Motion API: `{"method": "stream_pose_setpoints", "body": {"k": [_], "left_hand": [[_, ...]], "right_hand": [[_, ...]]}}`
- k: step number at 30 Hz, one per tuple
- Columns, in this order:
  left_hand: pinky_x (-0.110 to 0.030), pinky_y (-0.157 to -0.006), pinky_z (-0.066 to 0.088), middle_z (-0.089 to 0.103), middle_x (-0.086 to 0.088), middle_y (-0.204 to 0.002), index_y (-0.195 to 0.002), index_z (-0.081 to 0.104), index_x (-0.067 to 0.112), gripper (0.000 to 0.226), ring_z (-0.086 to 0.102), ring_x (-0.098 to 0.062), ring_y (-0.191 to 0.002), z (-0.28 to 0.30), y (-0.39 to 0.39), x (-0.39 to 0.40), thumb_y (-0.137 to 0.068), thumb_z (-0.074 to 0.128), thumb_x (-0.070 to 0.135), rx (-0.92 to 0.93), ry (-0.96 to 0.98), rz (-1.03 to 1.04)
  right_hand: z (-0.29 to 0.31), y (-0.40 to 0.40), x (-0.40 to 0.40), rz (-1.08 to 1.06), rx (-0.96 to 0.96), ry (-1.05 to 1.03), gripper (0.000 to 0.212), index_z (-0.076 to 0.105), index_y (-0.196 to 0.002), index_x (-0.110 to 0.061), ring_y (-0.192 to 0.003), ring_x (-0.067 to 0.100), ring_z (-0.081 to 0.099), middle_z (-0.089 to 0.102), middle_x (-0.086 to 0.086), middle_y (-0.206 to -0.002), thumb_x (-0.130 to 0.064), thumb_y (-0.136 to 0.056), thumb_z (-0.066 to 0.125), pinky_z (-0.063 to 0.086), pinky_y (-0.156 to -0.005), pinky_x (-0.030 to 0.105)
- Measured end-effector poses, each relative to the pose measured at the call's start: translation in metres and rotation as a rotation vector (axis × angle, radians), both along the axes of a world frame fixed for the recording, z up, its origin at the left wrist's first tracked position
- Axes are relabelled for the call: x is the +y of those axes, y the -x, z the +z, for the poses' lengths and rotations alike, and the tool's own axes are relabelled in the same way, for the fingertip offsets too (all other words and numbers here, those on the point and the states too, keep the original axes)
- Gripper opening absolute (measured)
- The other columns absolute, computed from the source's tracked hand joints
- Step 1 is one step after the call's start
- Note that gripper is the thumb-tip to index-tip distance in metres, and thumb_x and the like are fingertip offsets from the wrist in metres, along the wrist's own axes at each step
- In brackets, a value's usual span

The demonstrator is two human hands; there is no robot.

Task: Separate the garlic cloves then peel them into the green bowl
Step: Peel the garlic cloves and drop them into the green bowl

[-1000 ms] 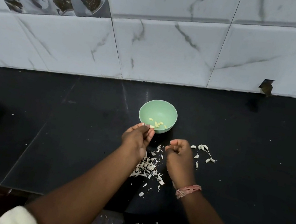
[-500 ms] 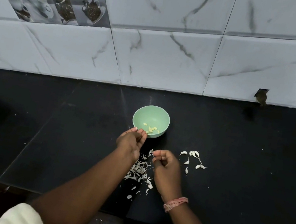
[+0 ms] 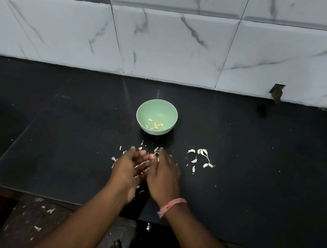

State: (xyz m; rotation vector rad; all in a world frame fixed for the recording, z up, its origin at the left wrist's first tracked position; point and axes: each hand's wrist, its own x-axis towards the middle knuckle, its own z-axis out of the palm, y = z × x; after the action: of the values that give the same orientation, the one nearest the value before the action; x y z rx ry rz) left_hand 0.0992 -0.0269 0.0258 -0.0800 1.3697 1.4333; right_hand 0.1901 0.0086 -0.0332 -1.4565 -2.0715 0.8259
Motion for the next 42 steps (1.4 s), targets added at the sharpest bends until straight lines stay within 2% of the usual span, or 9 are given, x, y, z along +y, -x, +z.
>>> {"method": "stream_pose_setpoints", "body": {"k": [3, 6, 14, 19, 26, 29, 33, 37, 42], "left_hand": [[-0.034, -0.078, 0.054, 0.07, -0.006, -0.096, -0.098, 0.066, 0.012, 0.03, 0.066, -0.022, -0.089, 0.0, 0.005, 0.011, -0.106, 0.047, 0.033, 0.017, 0.057, -0.106], [-0.03, -0.072, 0.053, 0.067, -0.004, -0.09, -0.093, 0.065, 0.013, 0.025, 0.065, -0.019, -0.081, -0.005, 0.004, 0.024, -0.105, 0.048, 0.026, 0.013, 0.123, -0.216], [-0.027, -0.072, 0.051, 0.067, -0.001, -0.089, -0.097, 0.064, 0.016, 0.015, 0.064, -0.016, -0.081, -0.024, -0.005, 0.043, -0.102, 0.05, 0.018, -0.045, 0.171, -0.273], [-0.024, -0.065, 0.052, 0.065, 0.0, -0.084, -0.096, 0.064, 0.016, 0.015, 0.062, -0.014, -0.075, -0.036, -0.001, 0.046, -0.103, 0.051, 0.017, -0.013, 0.166, -0.295], [-0.02, -0.052, 0.054, 0.064, -0.008, -0.071, -0.091, 0.066, 0.007, 0.015, 0.059, -0.015, -0.059, -0.051, 0.013, 0.038, -0.1, 0.054, 0.004, 0.202, 0.138, -0.407], [-0.021, -0.045, 0.048, 0.066, -0.013, -0.071, -0.092, 0.071, 0.002, 0.014, 0.057, -0.017, -0.056, -0.055, 0.023, 0.032, -0.097, 0.058, 0.004, 0.302, 0.147, -0.429], [-0.03, -0.065, 0.057, 0.076, -0.017, -0.086, -0.098, 0.074, 0.002, 0.016, 0.067, -0.023, -0.073, -0.054, 0.026, 0.036, -0.097, 0.059, 0.002, 0.385, 0.105, -0.414], [-0.044, -0.08, 0.059, 0.078, -0.01, -0.081, -0.091, 0.078, 0.012, 0.023, 0.071, -0.026, -0.074, -0.055, 0.026, 0.042, -0.096, 0.058, 0.003, 0.514, 0.082, -0.482], [-0.034, -0.071, 0.056, 0.077, 0.007, -0.076, -0.082, 0.078, 0.027, 0.027, 0.07, -0.015, -0.069, -0.056, 0.026, 0.045, -0.088, 0.062, 0.006, 0.778, 0.107, -0.593]], "right_hand": [[-0.008, -0.023, 0.019, -0.14, 0.076, -0.03, 0.034, 0.068, -0.119, -0.009, -0.108, 0.037, 0.061, 0.066, 0.015, -0.116, -0.023, -0.097, 0.047, 0.05, -0.096, 0.046], [-0.011, -0.045, 0.049, -0.249, -0.009, -0.069, 0.032, 0.074, -0.097, -0.009, -0.091, 0.039, 0.063, 0.069, 0.016, -0.096, -0.015, -0.085, 0.045, 0.052, -0.085, 0.046], [-0.01, -0.056, 0.116, 0.014, -0.555, -0.033, 0.029, 0.07, -0.116, -0.009, -0.111, 0.031, 0.06, 0.065, 0.013, -0.119, -0.006, -0.093, 0.054, 0.044, -0.096, 0.036], [-0.002, -0.051, 0.106, 0.013, -0.463, -0.003, 0.023, 0.068, -0.11, -0.003, -0.111, 0.035, 0.061, 0.065, 0.018, -0.115, -0.002, -0.092, 0.054, 0.045, -0.095, 0.037], [0.009, -0.003, 0.038, -0.127, 0.125, 0.255, 0.025, 0.076, -0.105, -0.02, -0.074, 0.007, 0.065, 0.073, -0.003, -0.084, -0.01, -0.086, 0.063, 0.049, -0.072, 0.016], [0.007, 0.005, 0.034, -0.15, 0.109, 0.251, 0.01, 0.075, -0.09, -0.014, -0.064, 0.002, 0.06, 0.072, -0.002, -0.078, -0.01, -0.09, 0.065, 0.04, -0.061, 0.006], [0.001, 0.007, 0.036, -0.043, -0.082, 0.114, 0.016, 0.07, -0.084, -0.008, -0.079, 0.025, 0.064, 0.071, 0.011, -0.085, -0.015, -0.094, 0.06, 0.044, -0.072, 0.034], [-0.003, 0.018, 0.035, 0.063, -0.352, 0.098, 0.015, 0.071, -0.095, -0.01, -0.092, 0.034, 0.07, 0.072, 0.014, -0.096, -0.014, -0.095, 0.056, 0.049, -0.075, 0.038], [0.002, 0.018, 0.04, -0.004, -0.244, 0.225, 0.017, 0.071, -0.093, -0.005, -0.091, 0.036, 0.067, 0.073, 0.022, -0.097, -0.005, -0.093, 0.054, 0.041, -0.068, 0.032]]}}
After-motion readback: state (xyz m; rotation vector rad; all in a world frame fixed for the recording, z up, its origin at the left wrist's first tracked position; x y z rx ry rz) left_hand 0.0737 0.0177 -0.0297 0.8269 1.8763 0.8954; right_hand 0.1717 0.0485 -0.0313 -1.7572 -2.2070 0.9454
